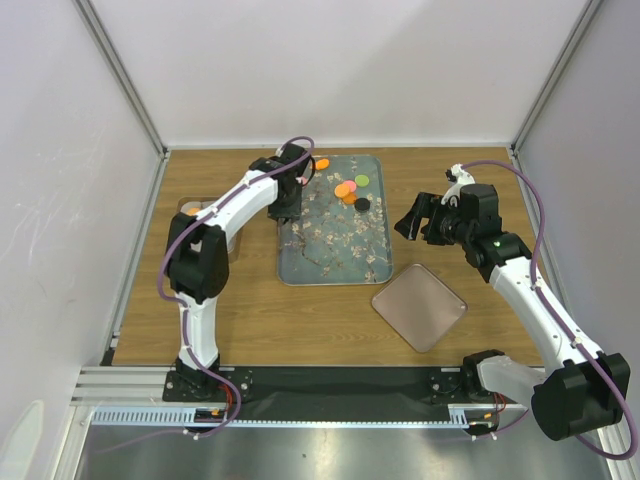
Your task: Pack the cookies
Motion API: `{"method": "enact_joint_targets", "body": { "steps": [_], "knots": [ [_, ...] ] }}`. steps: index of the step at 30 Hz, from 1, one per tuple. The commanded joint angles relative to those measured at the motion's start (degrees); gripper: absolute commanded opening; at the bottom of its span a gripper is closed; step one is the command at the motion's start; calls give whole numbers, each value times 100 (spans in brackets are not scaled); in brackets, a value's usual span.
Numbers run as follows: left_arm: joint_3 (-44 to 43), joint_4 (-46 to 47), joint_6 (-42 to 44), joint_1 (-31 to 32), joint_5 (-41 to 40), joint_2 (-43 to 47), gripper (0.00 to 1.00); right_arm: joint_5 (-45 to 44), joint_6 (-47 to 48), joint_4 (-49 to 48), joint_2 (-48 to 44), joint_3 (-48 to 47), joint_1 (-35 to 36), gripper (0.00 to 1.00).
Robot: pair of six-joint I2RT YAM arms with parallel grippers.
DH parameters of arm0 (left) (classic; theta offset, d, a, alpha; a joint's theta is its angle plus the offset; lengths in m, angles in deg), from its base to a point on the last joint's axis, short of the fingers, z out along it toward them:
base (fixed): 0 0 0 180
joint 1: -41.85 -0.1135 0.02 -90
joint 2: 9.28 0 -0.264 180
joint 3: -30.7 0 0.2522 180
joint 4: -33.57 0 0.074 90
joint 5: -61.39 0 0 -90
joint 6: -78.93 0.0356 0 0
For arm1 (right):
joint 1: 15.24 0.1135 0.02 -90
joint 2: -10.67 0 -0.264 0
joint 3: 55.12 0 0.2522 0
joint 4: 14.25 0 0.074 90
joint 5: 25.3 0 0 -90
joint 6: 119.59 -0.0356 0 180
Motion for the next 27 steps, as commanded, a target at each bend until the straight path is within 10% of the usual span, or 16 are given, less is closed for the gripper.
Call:
{"method": "enact_joint_targets", "body": {
  "steps": [1,16,27],
  "knots": [
    [-241,-18,151,22,-26,508,30,-1,23,-167,-110,-19,-29,83],
    [769,-202,142,-83,-413,2248,31,34,23,-159,-137,-28,-38,83],
    [2983,-545,-78,-1427,-466,4778,33,174,5,-185,-101,-10,6,83]
  ]
}}
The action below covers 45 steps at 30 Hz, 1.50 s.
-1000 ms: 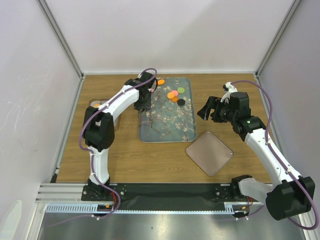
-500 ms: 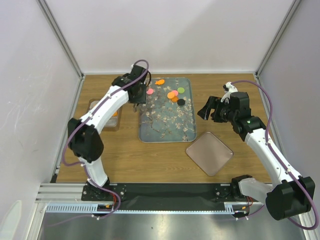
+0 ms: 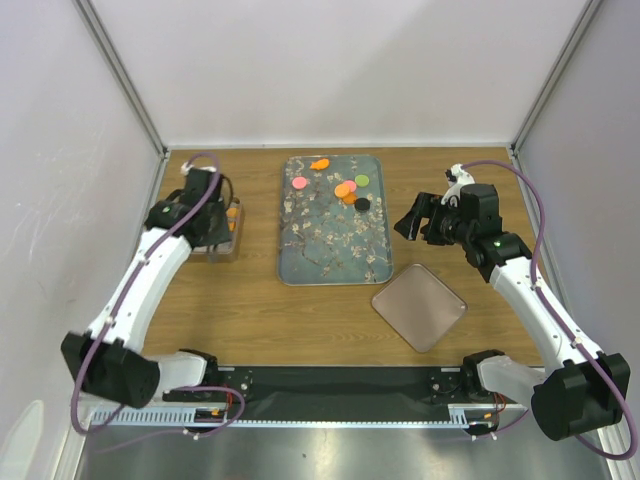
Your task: Pack the cookies
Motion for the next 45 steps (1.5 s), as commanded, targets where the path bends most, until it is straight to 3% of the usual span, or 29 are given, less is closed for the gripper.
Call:
{"method": "enact_joint_targets", "body": {
  "steps": [1,5,17,45],
  "knots": [
    [471,-73,7,-490,-55,649,33,113,-1,-192,-84,-10,11,83],
    [814,-134,78,-842,-11,861,33,131,-10,-192,-75,-10,28,83],
    [1412,-29,210,-1071,-116,694,34,131,8,-165,-110,-10,28,83],
    [1456,156,377,-1230,-107,369,39,113,16,-148,-128,-10,19,83]
  ]
}}
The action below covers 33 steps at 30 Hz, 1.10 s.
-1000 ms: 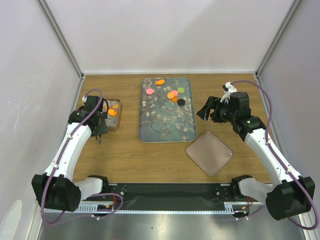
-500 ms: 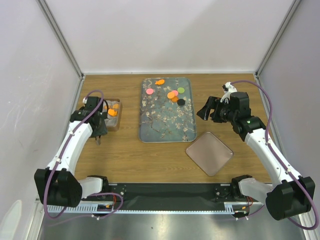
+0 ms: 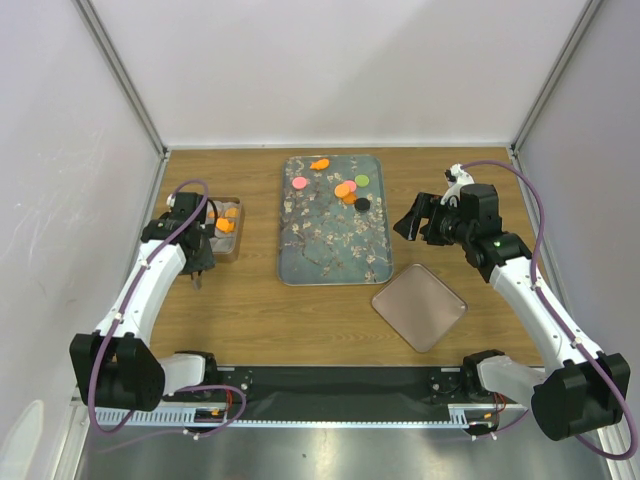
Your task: Pack the cookies
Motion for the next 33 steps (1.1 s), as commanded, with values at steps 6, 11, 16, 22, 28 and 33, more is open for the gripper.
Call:
{"method": "enact_joint_targets", "body": {
  "steps": [6,11,16,22,28,33],
  "knots": [
    [-30,44,119,-60,-74,32,40,50,8,-150,-137,-19,9,83],
    [49,88,110,-60,-39,50,42,50,16,-159,-146,-10,9,83],
    [67,132,101,-60,-13,32,42,50,16,-141,-154,-19,9,83],
    [67,123,119,-60,-13,58,43,41,25,-132,-163,-19,8,84],
    [49,132,137,-60,-4,41,45,32,25,-132,-163,-19,9,84],
    [40,123,145,-60,5,50,45,24,25,-132,-172,-19,8,84]
  ]
}}
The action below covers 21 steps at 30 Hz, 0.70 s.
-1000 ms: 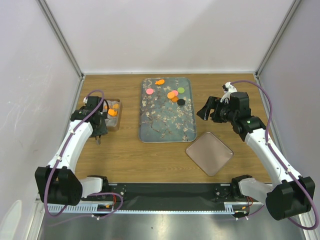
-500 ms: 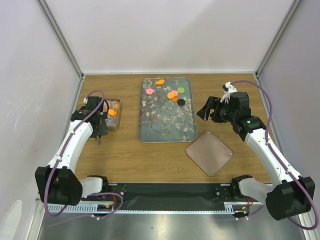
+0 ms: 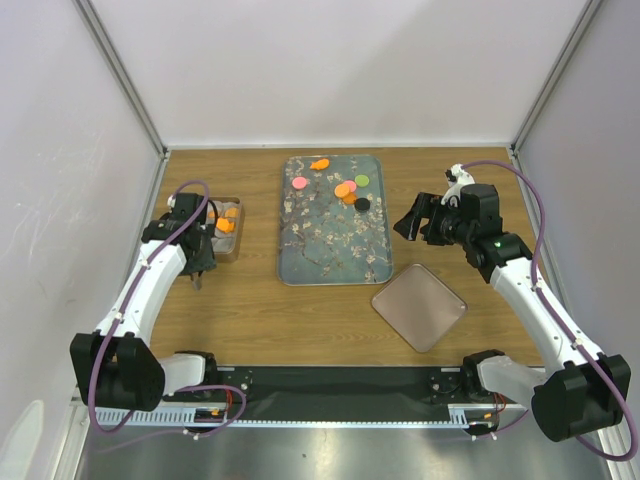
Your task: Pack the cookies
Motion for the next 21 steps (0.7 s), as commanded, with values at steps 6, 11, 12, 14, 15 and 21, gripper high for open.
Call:
{"method": "enact_joint_targets", "body": {
  "steps": [6,11,12,14,15,21],
  "knots": [
    [-14,79,102,-58,9,67,47,37,16,-143,-141,-19,8,83],
    [-23,53,102,-58,9,111,49,28,25,-143,-159,-19,0,84],
    [-32,62,102,-58,9,120,49,28,16,-135,-133,-19,0,84],
    [-32,44,102,-58,18,120,49,28,25,-134,-132,-19,0,84],
    [-50,35,102,-58,27,129,49,28,25,-134,-132,-19,0,84],
    [-199,-17,102,-58,71,155,49,28,25,-143,-132,-19,0,84]
  ]
}}
